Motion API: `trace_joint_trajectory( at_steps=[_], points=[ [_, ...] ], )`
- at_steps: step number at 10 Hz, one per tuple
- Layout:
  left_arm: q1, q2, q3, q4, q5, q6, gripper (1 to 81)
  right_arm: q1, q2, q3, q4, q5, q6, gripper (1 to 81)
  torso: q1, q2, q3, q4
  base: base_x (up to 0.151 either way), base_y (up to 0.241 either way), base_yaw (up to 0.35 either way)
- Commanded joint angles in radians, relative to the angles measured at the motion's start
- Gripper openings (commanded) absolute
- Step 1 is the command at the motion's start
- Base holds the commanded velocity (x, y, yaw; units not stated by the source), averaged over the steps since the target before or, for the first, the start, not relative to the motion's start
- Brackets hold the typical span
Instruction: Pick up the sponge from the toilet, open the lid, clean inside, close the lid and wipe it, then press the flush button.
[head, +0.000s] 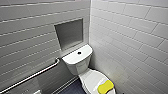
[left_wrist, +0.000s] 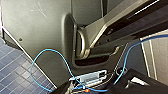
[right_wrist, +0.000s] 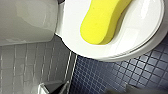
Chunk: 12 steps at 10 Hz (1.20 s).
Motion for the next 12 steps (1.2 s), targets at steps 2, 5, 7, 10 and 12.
trace_joint_trajectory(
  at_steps=[2, 5, 7, 10, 12],
  points=[
    [0.011, -0.006, 0.014, -0.005, 0.078, 0.000, 81.1, 0.094, -0.017, -0.036, 0.008, 0.001, 0.004, 81.1, 0.082, -0.128, -0.119, 0.000, 0.000, 0.000, 0.000],
    [0.013, -0.004, 0.014, -0.006, 0.078, 0.000, 81.1, 0.131, 0.007, -0.096, 0.020, -0.009, 0.012, 81.1, 0.153, -0.240, -0.130, 0.000, 0.000, 0.000, 0.000],
    [0.013, -0.003, 0.014, -0.006, 0.079, 0.000, 81.1, 0.162, 0.029, -0.119, 0.025, -0.015, 0.023, 81.1, 0.187, -0.293, -0.154, 0.000, 0.000, 0.000, 0.000],
    [0.013, -0.001, 0.011, -0.006, 0.078, 0.000, 81.1, 0.185, 0.050, -0.165, 0.025, -0.017, 0.038, 81.1, 0.254, -0.400, -0.163, 0.000, 0.000, 0.000, 0.000],
    [0.013, 0.000, 0.011, -0.006, 0.078, 0.000, 81.1, 0.203, 0.038, -0.163, 0.025, -0.015, 0.047, 81.1, 0.303, -0.478, -0.200, 0.000, 0.000, 0.000, 0.000]
  ],
)
